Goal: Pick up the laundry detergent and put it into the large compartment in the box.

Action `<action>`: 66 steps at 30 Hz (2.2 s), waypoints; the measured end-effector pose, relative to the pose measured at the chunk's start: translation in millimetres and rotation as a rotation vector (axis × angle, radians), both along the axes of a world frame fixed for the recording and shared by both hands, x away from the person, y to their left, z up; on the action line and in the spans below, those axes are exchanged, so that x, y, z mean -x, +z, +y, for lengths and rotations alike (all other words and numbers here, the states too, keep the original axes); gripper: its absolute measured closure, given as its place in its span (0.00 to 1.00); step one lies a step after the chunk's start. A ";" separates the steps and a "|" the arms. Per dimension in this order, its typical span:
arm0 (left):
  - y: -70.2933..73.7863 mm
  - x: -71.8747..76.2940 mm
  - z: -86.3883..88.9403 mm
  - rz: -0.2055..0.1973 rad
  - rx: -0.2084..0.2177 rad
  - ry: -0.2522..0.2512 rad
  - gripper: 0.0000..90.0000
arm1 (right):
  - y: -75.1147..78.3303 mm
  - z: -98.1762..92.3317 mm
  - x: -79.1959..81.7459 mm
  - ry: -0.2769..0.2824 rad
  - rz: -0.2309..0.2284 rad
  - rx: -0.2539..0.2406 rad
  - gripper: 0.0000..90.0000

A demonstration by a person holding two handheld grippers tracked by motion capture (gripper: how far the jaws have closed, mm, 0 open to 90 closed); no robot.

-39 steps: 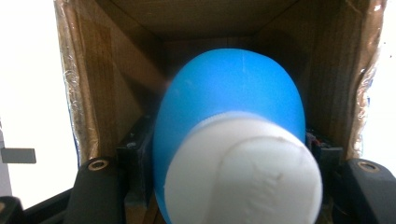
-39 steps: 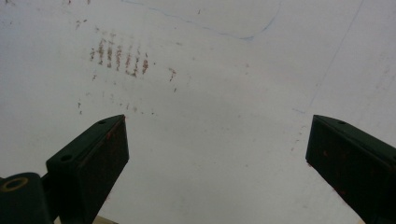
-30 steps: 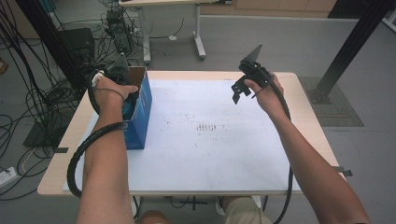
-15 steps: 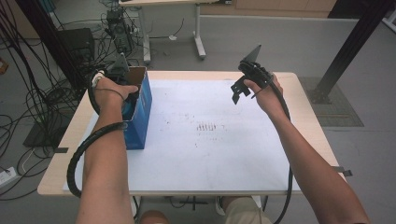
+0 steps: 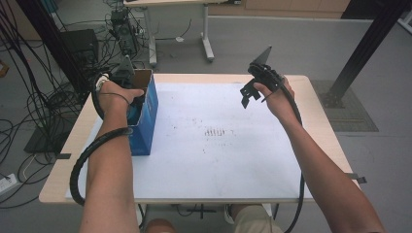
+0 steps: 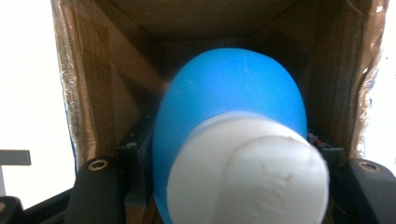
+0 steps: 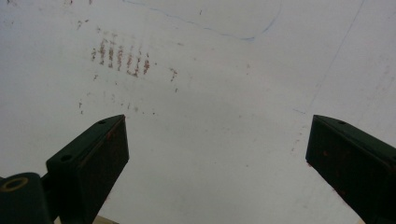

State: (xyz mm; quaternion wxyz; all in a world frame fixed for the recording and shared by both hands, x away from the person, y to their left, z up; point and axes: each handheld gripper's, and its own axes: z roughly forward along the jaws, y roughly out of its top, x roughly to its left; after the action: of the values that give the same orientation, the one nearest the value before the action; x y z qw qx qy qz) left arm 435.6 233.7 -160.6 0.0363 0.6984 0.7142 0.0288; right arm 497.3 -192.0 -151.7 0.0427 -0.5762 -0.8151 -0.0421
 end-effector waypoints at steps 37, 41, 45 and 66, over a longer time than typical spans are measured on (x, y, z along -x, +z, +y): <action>-1.1 1.6 2.1 -0.007 0.013 -0.003 0.40 | 1.0 2.0 1.4 0.005 -0.003 0.002 0.07; -1.3 2.0 1.6 -0.009 0.013 -0.005 0.39 | 1.7 2.0 2.0 0.003 -0.002 -0.003 0.07; -1.3 1.7 1.3 -0.007 0.013 -0.006 0.39 | 1.8 1.7 2.0 0.003 -0.001 -0.002 0.07; -1.5 2.5 1.3 -0.011 0.013 -0.008 0.39 | 0.9 0.9 2.3 0.003 -0.002 -0.003 0.07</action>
State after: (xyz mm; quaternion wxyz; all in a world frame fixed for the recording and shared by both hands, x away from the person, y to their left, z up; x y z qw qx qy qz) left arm 433.1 235.0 -162.1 0.0447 0.7009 0.7113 0.0279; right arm 495.0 -191.2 -150.7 0.0427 -0.5751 -0.8158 -0.0441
